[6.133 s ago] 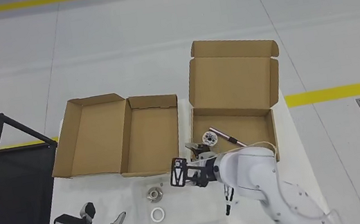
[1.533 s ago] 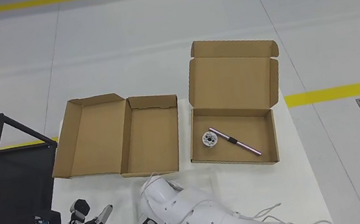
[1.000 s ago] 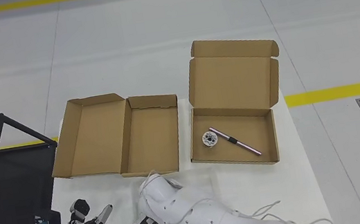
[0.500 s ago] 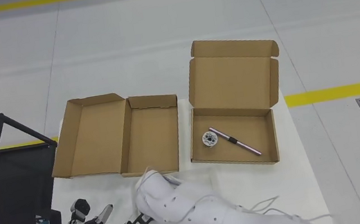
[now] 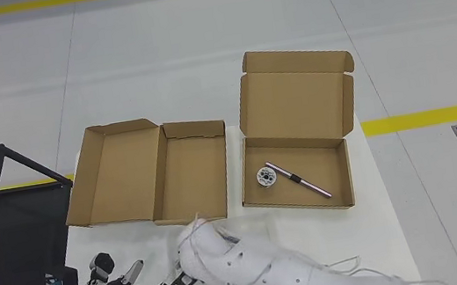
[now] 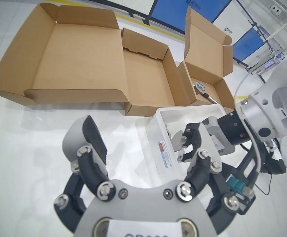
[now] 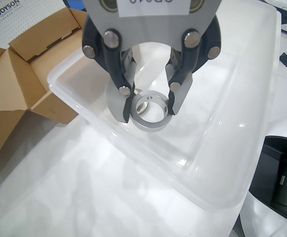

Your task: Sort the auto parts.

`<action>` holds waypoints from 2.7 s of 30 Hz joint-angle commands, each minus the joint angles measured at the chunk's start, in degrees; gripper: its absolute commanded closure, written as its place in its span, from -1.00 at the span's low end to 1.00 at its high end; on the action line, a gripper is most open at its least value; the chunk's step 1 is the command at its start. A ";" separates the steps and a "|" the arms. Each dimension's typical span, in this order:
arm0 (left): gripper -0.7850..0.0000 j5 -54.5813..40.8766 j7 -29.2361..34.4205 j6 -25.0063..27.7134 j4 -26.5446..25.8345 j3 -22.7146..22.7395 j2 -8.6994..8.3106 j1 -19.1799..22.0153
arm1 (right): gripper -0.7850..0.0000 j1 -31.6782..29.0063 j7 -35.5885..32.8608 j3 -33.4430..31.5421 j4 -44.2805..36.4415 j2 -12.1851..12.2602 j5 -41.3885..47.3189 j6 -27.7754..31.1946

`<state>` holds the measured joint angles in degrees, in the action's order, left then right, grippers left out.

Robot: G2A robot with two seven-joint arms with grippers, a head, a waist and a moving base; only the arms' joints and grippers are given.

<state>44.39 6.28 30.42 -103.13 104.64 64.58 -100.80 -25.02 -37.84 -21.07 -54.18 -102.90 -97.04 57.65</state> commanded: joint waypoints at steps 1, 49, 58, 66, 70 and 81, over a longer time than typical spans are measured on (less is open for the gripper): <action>-1.00 0.12 -0.02 0.03 -0.02 0.00 -0.01 -0.02 | 1.00 -1.64 -4.62 -2.50 -4.35 1.37 0.74 -0.19; -1.00 0.41 0.78 -0.90 0.13 -0.97 -0.04 0.74 | 1.00 2.66 -8.70 -20.16 -2.93 5.06 4.74 -18.11; -1.00 -0.84 0.78 -0.43 0.14 -0.05 -0.11 0.28 | 1.00 9.39 3.18 -14.99 15.70 0.87 4.10 -20.94; -1.00 -0.84 0.91 -0.52 0.15 -0.15 -0.13 0.31 | 1.00 13.14 10.47 -13.19 28.89 -2.62 6.72 -19.41; -1.00 -0.82 0.92 -0.60 0.15 -0.24 -0.13 0.34 | 1.00 13.99 13.35 -12.54 33.12 -3.78 6.93 -18.50; -1.00 -0.54 0.78 -0.88 0.19 -0.32 -0.14 0.45 | 1.00 15.42 18.91 -11.20 39.43 -5.68 6.43 -13.62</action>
<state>43.78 7.06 29.59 -102.93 104.30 64.44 -100.36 -9.65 -18.97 -32.33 -15.06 -108.45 -90.60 43.95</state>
